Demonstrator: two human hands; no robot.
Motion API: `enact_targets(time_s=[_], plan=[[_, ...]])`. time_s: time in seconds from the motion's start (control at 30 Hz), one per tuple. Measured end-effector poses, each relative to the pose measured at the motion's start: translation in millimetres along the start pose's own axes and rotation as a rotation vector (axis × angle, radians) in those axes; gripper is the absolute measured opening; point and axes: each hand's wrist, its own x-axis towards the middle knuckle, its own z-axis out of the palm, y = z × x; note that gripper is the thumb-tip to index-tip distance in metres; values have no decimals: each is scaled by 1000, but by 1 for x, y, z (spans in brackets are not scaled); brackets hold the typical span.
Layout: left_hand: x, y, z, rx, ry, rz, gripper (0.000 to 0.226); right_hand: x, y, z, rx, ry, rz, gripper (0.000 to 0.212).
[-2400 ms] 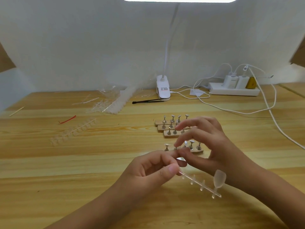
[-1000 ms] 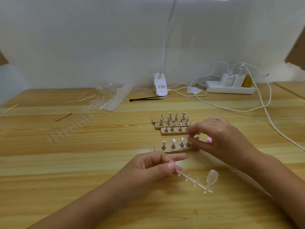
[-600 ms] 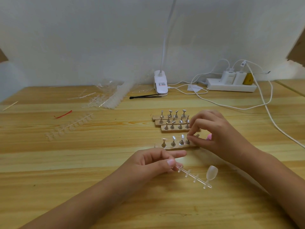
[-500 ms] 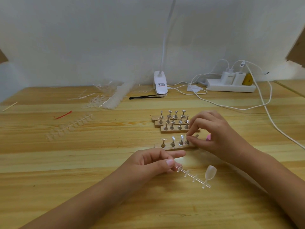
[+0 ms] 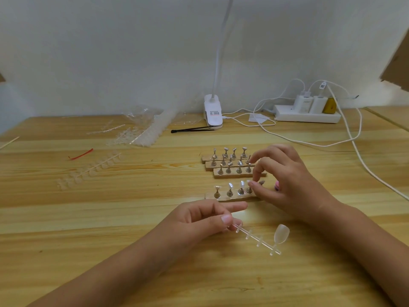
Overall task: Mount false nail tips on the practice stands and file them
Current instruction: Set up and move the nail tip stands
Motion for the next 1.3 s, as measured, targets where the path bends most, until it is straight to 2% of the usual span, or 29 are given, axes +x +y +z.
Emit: enact_targets(time_s=[0.4, 0.63, 0.73, 0.83, 0.93, 1.07, 1.17, 1.3], plan=[[1, -3, -1, -10, 10, 20, 16, -1, -4, 5, 13, 4, 51, 19], [2, -8, -4, -38, 31, 30, 18, 0, -4, 2, 63, 105, 40, 11], [2, -8, -2, -85, 134, 39, 16, 2, -10, -4, 264, 114, 96, 17], [0, -5, -4, -104, 348, 152, 11, 1, -19, -13, 512, 130, 91, 20], [-3, -2, -7, -107, 477, 249, 16, -1, -31, -16, 607, 105, 49, 18], [-3, -2, -7, -125, 522, 254, 23, -2, -40, -13, 519, 123, -7, 10], [-1, -4, -7, -168, 522, 234, 18, -2, -42, -11, 390, 172, -81, 12], [2, -4, -7, -255, 534, 190, 15, -3, -41, -6, 38, 200, -343, 14]])
